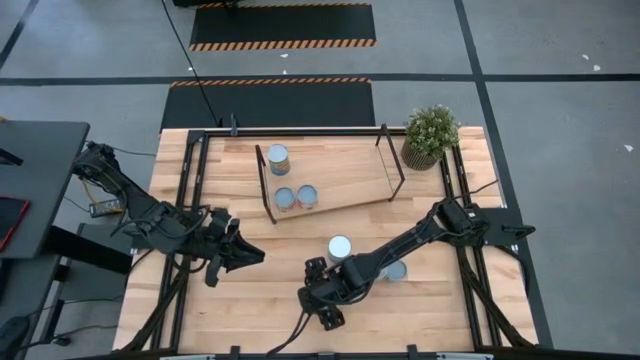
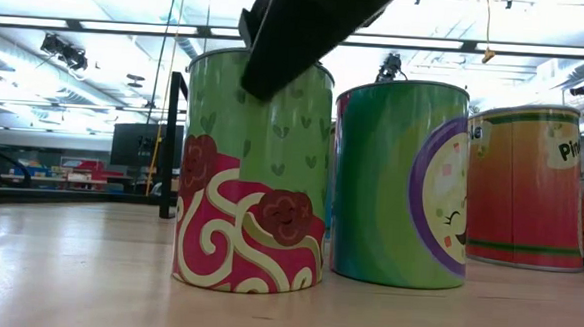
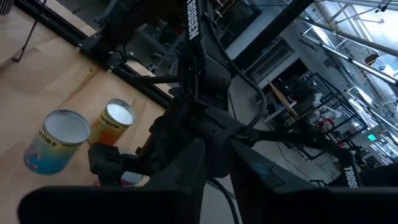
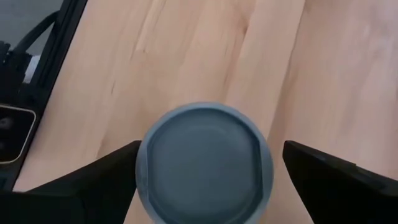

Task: Pick and place cans onto a shelf
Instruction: Put the canned spaghetti sauce on the shelf

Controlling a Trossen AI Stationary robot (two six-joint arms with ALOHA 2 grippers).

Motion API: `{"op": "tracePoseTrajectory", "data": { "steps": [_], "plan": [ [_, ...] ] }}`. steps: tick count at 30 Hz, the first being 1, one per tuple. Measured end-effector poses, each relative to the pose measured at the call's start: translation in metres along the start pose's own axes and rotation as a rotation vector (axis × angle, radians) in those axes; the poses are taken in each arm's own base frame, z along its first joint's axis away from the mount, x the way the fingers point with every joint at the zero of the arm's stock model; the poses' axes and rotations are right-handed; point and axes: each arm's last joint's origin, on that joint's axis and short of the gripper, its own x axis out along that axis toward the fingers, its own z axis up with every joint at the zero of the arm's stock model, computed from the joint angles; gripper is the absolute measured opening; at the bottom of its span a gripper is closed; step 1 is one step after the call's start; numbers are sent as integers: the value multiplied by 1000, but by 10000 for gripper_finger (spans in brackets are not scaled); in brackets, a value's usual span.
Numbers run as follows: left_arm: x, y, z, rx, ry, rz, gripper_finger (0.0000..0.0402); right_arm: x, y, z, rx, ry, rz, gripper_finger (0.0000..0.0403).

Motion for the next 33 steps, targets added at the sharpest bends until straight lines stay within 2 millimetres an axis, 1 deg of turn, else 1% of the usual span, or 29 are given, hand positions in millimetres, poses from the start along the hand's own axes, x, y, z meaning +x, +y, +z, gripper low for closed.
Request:
{"op": "tracePoseTrajectory", "data": {
  "steps": [7, 12, 14, 17, 20, 23, 27, 33],
  "plan": [
    [0, 0, 0, 0, 0, 2, 78, 3, -7, -1, 1, -3, 7, 347],
    [0, 0, 0, 10, 0, 2, 78, 2, -17, 2, 72, -8, 2, 307],
    [0, 0, 0, 39, -2, 3, 78, -4, -26, 6, 108, -23, -4, 298],
    [1, 1, 2, 85, -9, 9, 78, -25, -44, 16, 164, -85, -44, 297],
    [2, 3, 4, 124, -23, 25, 78, -51, -71, 19, 230, -102, -105, 303],
    [3, 4, 6, 188, -50, 51, 78, -82, -106, 15, 311, -111, -183, 305],
    [3, 6, 8, 269, -113, 128, 78, -123, -156, 5, 440, -144, -265, 305],
    [2, 13, 14, 346, -249, 319, 78, -171, -225, -16, 622, -225, -362, 306]
  ]
}}
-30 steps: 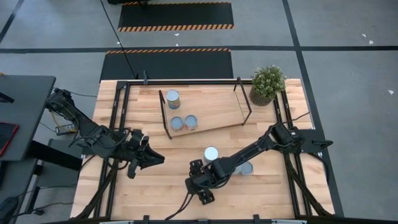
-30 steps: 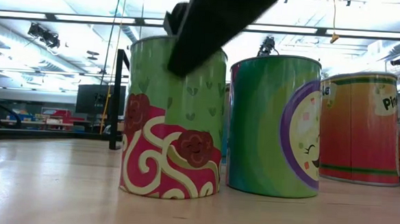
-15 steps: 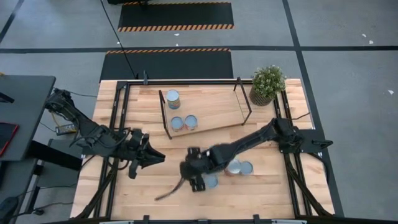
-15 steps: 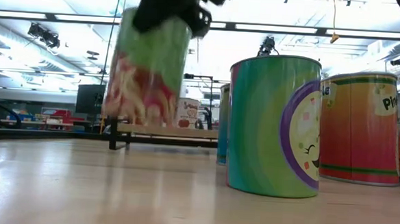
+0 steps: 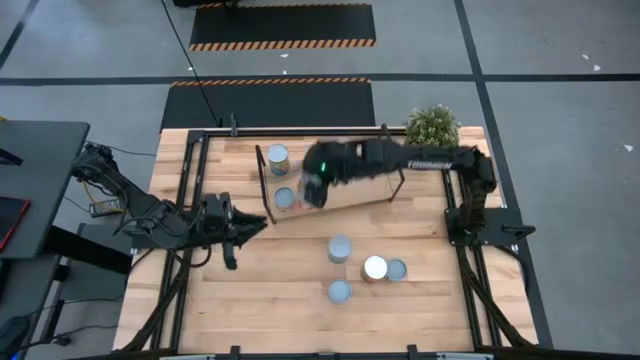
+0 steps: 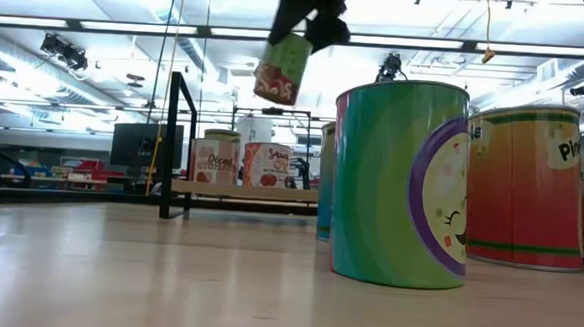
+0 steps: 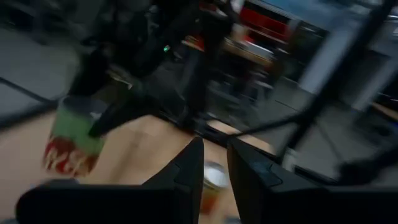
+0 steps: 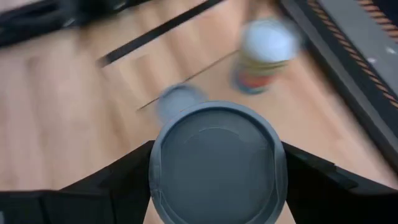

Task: Pick and place cans onto a shelf
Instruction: Put the canned spaghetti sauce on the shelf

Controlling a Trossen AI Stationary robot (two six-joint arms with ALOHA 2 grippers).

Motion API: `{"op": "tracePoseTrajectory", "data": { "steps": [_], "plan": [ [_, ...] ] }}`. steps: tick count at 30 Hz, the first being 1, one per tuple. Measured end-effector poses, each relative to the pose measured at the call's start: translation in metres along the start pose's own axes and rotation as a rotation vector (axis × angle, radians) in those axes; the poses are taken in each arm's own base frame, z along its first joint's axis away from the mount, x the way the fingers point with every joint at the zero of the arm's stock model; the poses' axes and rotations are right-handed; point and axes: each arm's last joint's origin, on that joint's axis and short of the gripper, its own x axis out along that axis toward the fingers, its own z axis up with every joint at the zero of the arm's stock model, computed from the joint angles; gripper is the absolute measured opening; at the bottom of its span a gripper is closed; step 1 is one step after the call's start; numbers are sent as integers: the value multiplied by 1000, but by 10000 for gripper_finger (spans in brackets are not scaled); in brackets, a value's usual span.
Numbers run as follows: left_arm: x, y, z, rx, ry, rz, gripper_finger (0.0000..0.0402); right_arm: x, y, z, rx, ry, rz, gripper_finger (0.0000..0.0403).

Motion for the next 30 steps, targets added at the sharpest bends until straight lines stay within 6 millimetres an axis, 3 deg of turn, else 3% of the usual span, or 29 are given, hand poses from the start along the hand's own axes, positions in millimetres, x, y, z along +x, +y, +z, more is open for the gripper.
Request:
{"op": "tracePoseTrajectory", "data": {
  "steps": [6, 13, 20, 26, 30],
  "plan": [
    [15, 19, 8, 54, -85, 207, 78, 18, -60, 14, 16, 14, -39, 306],
    [36, 51, 22, 64, -145, 404, 78, 59, -102, 13, 29, 86, 6, 307],
    [48, 77, 33, 90, -169, 530, 78, 89, -109, 7, -60, 128, 30, 307],
    [54, 86, 38, 74, -151, 473, 78, 112, -105, 2, -152, 146, 109, 307],
    [55, 85, 39, 64, -143, 427, 78, 116, -102, 2, -219, 126, 140, 307]
  ]
}}
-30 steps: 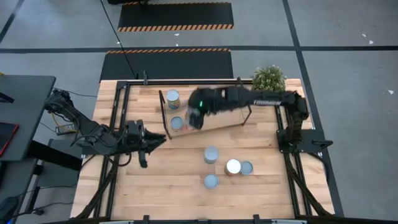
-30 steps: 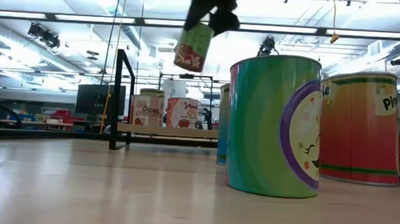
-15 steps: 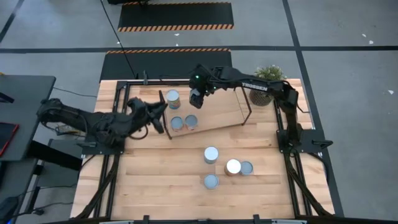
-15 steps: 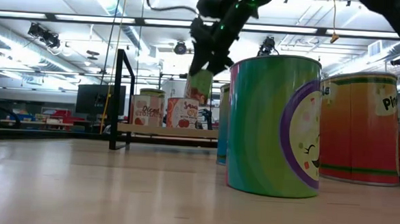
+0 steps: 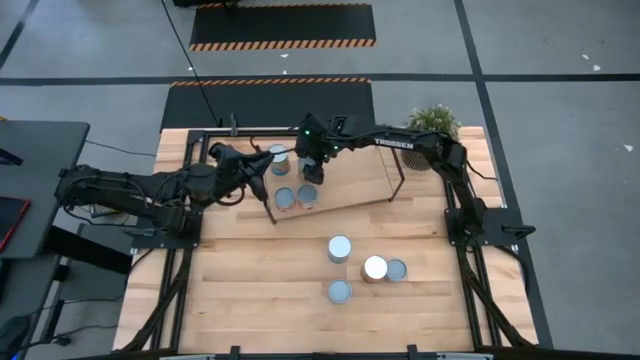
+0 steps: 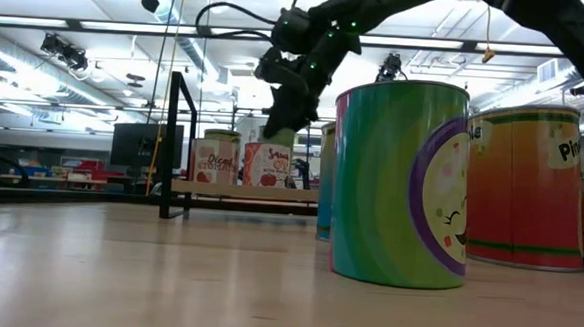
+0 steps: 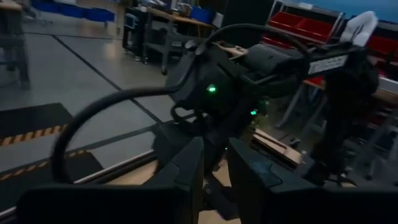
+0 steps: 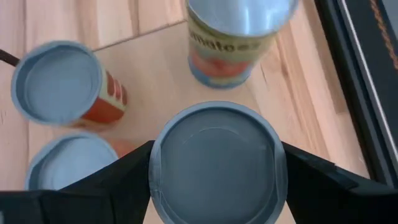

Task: Pick and place cans onto a shelf
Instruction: Put the canned spaghetti sauce on the shelf

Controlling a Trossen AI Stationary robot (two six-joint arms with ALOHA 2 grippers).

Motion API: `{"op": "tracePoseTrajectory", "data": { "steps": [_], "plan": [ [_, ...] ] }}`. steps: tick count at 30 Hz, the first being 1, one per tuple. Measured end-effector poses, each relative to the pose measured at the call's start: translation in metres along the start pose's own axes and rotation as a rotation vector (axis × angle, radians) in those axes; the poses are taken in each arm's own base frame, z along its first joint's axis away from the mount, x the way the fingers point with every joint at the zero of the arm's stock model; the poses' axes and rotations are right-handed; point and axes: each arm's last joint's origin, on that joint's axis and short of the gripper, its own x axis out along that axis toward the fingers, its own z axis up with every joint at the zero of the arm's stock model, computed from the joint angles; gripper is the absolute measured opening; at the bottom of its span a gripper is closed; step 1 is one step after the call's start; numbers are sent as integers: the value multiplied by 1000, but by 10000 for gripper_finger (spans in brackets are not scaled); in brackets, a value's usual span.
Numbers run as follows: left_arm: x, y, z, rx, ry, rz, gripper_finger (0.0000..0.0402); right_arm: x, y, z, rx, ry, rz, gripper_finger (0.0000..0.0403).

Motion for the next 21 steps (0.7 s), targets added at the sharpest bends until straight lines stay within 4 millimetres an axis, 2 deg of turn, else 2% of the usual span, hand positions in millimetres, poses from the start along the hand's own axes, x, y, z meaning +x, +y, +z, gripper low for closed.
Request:
{"op": "tracePoseTrajectory", "data": {
  "steps": [5, 13, 21],
  "plan": [
    [0, 0, 0, -1, 0, -5, 78, 1, 3, 2, -82, -11, 3, 312],
    [0, -1, 0, -3, -1, -8, 78, 1, 2, 4, -113, -32, -5, 355],
    [0, -2, 0, -1, 16, -49, 78, -5, 3, 3, -92, -22, -3, 359]
  ]
}}
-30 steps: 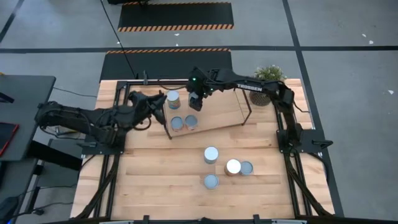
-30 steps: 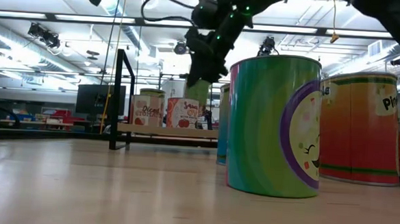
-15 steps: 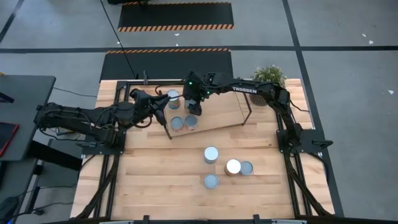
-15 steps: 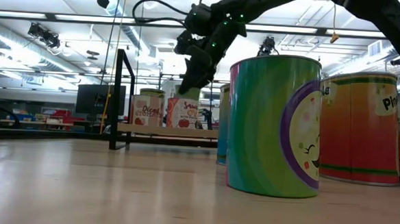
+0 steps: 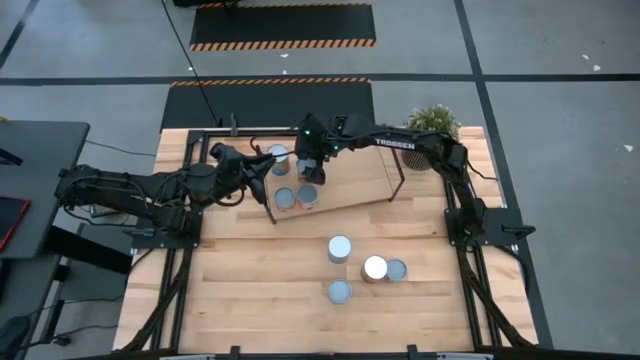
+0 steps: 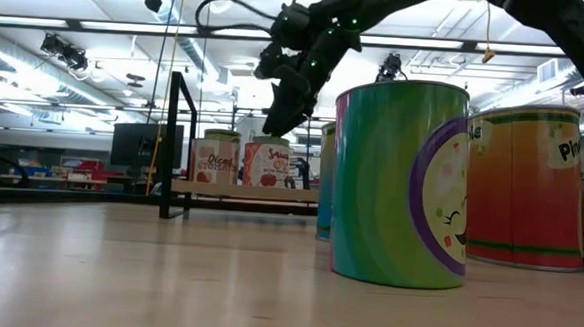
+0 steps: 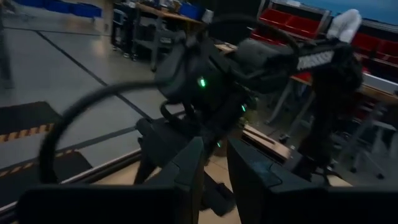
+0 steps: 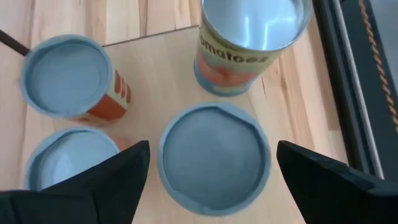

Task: Pick and place cans onto a shelf
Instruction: Put the canned spaghetti sauce on the shelf

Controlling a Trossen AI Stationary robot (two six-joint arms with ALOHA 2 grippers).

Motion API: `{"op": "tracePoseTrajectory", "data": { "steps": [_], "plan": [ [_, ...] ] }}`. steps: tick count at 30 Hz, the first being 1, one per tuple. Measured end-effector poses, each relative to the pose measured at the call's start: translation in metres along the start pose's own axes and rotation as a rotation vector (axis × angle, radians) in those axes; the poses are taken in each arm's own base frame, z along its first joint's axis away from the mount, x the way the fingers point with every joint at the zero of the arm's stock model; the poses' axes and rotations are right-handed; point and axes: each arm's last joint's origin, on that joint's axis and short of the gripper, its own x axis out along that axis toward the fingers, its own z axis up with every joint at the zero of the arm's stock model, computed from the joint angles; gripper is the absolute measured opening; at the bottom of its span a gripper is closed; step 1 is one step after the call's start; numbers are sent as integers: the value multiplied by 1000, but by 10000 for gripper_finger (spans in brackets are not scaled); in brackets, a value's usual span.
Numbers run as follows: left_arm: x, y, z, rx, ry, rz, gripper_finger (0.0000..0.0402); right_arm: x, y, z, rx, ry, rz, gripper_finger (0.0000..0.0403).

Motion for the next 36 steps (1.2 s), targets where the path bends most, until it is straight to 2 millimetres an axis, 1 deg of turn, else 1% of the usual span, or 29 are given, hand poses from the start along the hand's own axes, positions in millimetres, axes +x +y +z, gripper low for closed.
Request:
{"op": "tracePoseTrajectory", "data": {
  "steps": [6, 8, 11, 14, 18, 21, 23, 26, 30, 32, 34, 36],
  "plan": [
    [0, -2, -1, 3, 30, -60, 78, -13, 0, 7, 26, -43, -7, 359],
    [-1, -3, 3, 6, 40, -74, 77, -19, 0, 13, 53, -75, -3, 359],
    [-5, -4, 16, 7, 62, -63, 77, -27, -2, 21, 64, -140, 29, 359],
    [-9, -2, 28, 26, 121, -25, 77, -28, -3, 26, 41, -193, 19, 359],
    [-20, 0, 50, 17, 172, 1, 77, -28, -6, 32, 29, -256, 21, 359],
    [-29, 0, 66, 13, 219, -38, 77, -29, -7, 34, 31, -282, 13, 359],
    [-35, 1, 71, 7, 277, -66, 77, -30, -8, 35, 31, -290, -3, 359],
    [-40, 6, 68, -9, 387, -59, 77, -29, -11, 33, 41, -279, -15, 359],
    [-45, 13, 52, -4, 586, -13, 77, -29, -11, 28, 61, -229, -16, 359],
    [-42, 13, 41, 4, 674, -3, 77, -35, -9, 25, 56, -194, -13, 359],
    [-40, 13, 30, 13, 747, 10, 77, -46, -3, 25, 34, -187, -12, 359],
    [-37, 12, 24, 17, 774, 12, 77, -57, 5, 26, 14, -180, -1, 359]
  ]
}}
